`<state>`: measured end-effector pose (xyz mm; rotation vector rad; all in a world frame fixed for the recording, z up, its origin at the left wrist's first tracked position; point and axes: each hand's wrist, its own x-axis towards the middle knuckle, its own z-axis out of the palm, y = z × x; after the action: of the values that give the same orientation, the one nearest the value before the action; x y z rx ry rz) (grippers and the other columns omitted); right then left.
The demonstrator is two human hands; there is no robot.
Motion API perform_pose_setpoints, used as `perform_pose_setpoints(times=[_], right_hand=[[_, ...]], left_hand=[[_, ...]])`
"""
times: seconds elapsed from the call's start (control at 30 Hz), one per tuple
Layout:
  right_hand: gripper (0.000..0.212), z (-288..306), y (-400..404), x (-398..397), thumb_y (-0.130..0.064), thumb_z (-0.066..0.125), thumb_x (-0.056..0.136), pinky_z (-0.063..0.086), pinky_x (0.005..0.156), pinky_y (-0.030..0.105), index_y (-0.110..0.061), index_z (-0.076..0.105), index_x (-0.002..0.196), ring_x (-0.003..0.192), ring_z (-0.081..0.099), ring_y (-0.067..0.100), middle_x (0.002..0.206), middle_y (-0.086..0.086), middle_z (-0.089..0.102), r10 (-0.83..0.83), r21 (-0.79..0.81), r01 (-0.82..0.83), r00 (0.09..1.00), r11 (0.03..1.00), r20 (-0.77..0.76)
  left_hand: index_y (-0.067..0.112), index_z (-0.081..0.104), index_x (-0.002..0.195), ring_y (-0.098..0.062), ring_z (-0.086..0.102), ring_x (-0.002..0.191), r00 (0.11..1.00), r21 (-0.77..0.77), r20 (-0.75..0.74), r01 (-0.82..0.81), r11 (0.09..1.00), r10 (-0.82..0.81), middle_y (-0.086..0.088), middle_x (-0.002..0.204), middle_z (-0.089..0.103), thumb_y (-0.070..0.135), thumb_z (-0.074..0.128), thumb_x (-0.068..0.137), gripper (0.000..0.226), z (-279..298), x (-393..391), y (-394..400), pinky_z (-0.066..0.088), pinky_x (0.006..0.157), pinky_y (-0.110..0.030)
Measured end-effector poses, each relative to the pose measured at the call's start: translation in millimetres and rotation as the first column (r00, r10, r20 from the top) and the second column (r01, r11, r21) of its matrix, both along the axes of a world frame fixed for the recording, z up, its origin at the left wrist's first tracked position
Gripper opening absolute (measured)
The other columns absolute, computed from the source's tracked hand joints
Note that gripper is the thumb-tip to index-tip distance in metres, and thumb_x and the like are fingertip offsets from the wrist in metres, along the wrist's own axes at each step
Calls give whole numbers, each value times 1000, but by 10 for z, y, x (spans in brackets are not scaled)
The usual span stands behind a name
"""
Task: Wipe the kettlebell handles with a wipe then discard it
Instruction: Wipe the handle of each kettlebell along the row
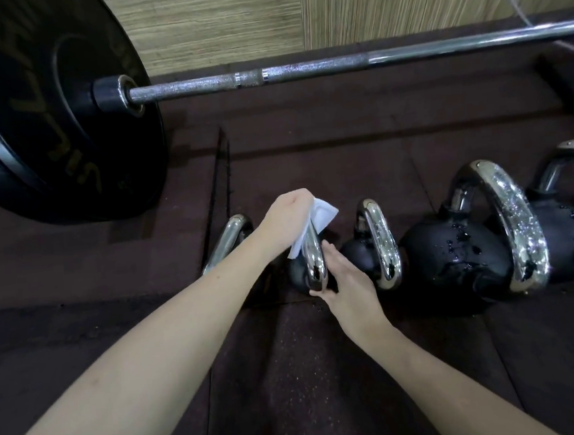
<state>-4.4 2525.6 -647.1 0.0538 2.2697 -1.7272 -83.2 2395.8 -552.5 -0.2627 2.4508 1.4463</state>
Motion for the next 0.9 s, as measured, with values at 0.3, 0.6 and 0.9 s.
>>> perform_pose_setpoints(times=[0.3,0.6,0.9], right_hand=[[80,-167,40,-6,-4,74,92,6,106,-8,-17,33,159,149,19,-4,156,-20,24,112,244,-67,978,967,-177],[57,-144,88,51,5,67,95,33,103,-2,-8,51,147,129,43,-18,145,-12,53,136,236,-84,967,968,-214],[84,-125,96,44,2,78,87,15,109,-6,-21,39,157,148,21,-8,158,-21,28,126,325,-50,968,944,-217]], left_hand=[[26,58,110,-24,60,123,977,88,-212,27,996,-8,-13,127,58,24,39,108,19,-74,451,131,49,101,-34],[29,65,128,-12,19,156,820,-221,-402,344,913,-407,11,142,45,22,33,114,35,-142,703,-133,24,123,-27],[22,48,60,-15,46,55,930,238,322,-262,935,179,3,61,47,30,49,94,35,-121,-102,-63,37,65,-31]])
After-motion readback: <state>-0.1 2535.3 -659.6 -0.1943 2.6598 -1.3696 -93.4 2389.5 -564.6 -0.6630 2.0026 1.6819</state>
